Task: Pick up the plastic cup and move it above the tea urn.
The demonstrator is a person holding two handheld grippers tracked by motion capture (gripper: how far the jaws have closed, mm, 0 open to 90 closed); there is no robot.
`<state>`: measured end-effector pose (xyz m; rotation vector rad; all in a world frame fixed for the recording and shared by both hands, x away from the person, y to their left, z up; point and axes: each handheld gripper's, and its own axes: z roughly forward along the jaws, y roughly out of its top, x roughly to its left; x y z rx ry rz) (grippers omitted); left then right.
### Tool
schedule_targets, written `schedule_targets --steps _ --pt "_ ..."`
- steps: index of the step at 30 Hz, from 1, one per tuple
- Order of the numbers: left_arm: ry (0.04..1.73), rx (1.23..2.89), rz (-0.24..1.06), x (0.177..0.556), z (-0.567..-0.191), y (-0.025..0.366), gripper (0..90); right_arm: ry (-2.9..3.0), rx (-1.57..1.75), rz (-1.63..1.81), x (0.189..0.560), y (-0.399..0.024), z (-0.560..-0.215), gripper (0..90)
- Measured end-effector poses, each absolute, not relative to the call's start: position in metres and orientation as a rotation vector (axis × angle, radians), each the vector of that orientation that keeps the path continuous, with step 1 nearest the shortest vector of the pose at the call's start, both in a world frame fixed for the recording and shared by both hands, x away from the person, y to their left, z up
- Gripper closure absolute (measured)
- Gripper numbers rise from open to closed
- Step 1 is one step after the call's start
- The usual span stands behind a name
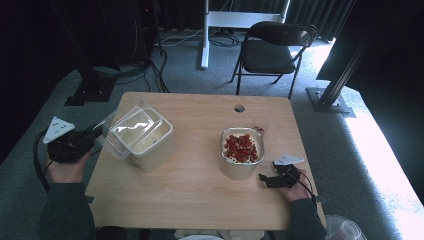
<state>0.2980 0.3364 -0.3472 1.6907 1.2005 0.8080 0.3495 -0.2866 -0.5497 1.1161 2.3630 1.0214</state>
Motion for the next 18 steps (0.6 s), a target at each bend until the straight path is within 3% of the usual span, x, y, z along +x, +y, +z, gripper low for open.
schedule_targets --steps 9,10,13,15,18 --pt "1.217 1.669 0.811 0.3010 -0.3483 0.3406 79.3 2.363 1.116 1.022 0.3495 -0.2866 -0.5497 15.6" --pt "1.189 1.654 0.783 0.3008 -0.3481 0.3418 76.3 2.363 1.116 1.021 0.3495 -0.2866 -0.5497 15.6" --pt "1.168 1.635 0.779 0.2996 -0.3471 0.3417 51.7 2.363 1.116 1.021 0.3496 -0.2866 -0.5497 15.6" --pt "1.158 1.624 0.770 0.2989 -0.3471 0.3418 45.8 2.363 1.116 1.022 0.3495 -0.2866 -0.5498 15.6" --pt "1.146 1.634 0.772 0.2981 -0.3477 0.3415 44.1 2.363 1.117 1.021 0.3495 -0.2866 -0.5497 15.6"
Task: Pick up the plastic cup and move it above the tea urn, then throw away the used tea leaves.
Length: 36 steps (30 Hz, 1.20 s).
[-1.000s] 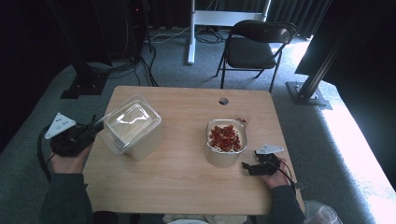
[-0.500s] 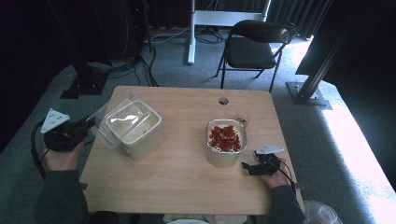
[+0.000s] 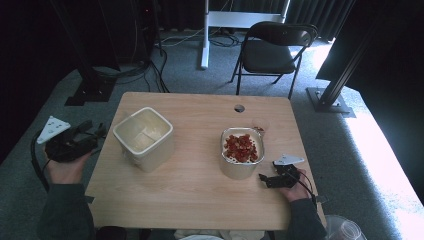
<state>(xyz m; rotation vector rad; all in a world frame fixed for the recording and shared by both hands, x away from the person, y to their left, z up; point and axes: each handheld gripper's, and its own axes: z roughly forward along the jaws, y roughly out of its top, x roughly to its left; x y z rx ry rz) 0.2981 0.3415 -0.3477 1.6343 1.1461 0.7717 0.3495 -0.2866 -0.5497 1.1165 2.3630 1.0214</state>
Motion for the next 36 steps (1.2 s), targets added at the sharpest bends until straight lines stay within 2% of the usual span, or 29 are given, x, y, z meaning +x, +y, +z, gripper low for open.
schedule_targets --steps 18,29,36 --pt "1.114 1.675 0.733 0.299 -0.360 0.326 43.3 2.363 1.115 1.021 0.350 -0.287 -0.550 15.6" --pt "0.985 1.746 0.660 0.294 -0.373 0.285 40.0 2.357 1.133 1.009 0.350 -0.285 -0.549 15.4" --pt "0.921 1.797 0.619 0.290 -0.381 0.258 39.5 2.384 1.125 0.995 0.351 -0.281 -0.549 10.5"
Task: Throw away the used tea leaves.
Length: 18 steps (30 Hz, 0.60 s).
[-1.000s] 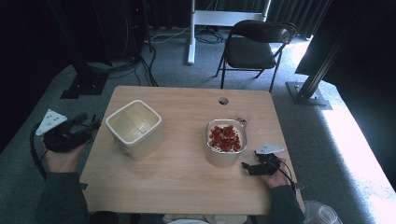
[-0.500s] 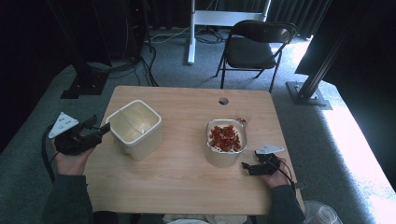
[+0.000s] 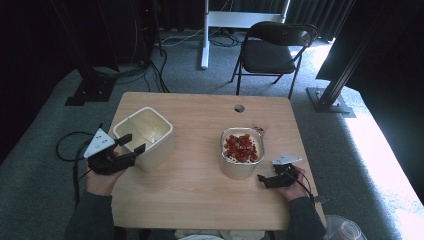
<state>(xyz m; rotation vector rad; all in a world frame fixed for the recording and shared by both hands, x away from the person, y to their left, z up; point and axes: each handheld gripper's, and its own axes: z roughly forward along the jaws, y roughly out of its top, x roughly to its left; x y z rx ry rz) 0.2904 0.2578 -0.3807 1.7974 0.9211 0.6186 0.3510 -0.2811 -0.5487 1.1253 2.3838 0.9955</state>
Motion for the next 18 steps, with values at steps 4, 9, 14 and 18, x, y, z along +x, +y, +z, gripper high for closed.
schedule_targets --steps 4,9,14,18 --pt "0.876 1.816 0.608 0.288 -0.385 0.244 39.5 2.389 1.141 0.976 0.352 -0.280 -0.547 11.0" --pt "0.831 1.846 0.583 0.290 -0.395 0.232 39.2 2.364 1.167 0.950 0.355 -0.280 -0.545 14.1" --pt "0.803 1.880 0.569 0.293 -0.404 0.219 39.3 2.291 1.179 0.963 0.362 -0.284 -0.535 16.6" --pt "0.788 1.889 0.549 0.294 -0.409 0.214 39.2 2.252 1.203 0.961 0.371 -0.283 -0.528 17.8"
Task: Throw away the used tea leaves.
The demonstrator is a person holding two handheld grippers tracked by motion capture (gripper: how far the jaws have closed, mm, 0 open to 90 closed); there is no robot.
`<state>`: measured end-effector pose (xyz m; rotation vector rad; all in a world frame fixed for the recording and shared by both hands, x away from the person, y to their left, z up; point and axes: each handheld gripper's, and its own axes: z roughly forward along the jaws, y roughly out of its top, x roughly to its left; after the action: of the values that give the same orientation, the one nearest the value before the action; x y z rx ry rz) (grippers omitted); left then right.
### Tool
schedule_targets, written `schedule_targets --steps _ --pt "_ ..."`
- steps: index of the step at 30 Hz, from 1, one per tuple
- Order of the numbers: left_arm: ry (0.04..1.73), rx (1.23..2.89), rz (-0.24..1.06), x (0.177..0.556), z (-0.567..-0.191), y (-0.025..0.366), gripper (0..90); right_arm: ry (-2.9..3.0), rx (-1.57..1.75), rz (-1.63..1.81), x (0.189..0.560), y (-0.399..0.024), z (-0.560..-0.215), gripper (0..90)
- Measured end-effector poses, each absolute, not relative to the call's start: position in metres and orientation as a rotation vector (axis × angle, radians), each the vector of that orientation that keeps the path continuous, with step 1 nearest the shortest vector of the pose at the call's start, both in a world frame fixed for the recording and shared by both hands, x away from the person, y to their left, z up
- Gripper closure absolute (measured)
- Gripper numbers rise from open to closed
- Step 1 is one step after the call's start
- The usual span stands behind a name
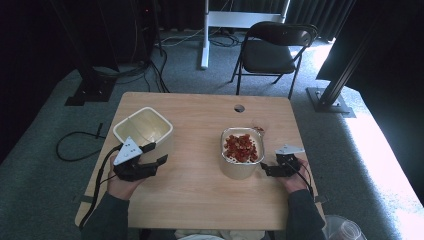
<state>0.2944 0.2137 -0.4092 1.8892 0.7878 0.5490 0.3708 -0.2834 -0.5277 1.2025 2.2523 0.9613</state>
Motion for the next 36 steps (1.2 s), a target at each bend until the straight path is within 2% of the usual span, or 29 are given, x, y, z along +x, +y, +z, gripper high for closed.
schedule_targets --steps 1,4,16,27,31,36 --pt "0.781 1.906 0.545 0.295 -0.413 0.210 39.2 2.222 1.194 0.964 0.377 -0.282 -0.522 20.6" --pt "0.775 1.920 0.531 0.296 -0.418 0.207 39.3 2.185 1.200 0.978 0.385 -0.281 -0.516 20.8" --pt "0.764 1.953 0.483 0.299 -0.432 0.200 39.6 2.107 1.220 1.044 0.428 -0.277 -0.502 18.4" --pt "0.752 1.964 0.470 0.300 -0.436 0.193 40.4 2.064 1.251 1.177 0.464 -0.274 -0.507 18.2" --pt "0.745 1.963 0.468 0.300 -0.436 0.191 40.4 2.072 1.239 1.186 0.472 -0.271 -0.511 19.5" --pt "0.745 1.964 0.469 0.299 -0.436 0.192 40.4 2.063 1.237 1.194 0.480 -0.267 -0.518 27.4"
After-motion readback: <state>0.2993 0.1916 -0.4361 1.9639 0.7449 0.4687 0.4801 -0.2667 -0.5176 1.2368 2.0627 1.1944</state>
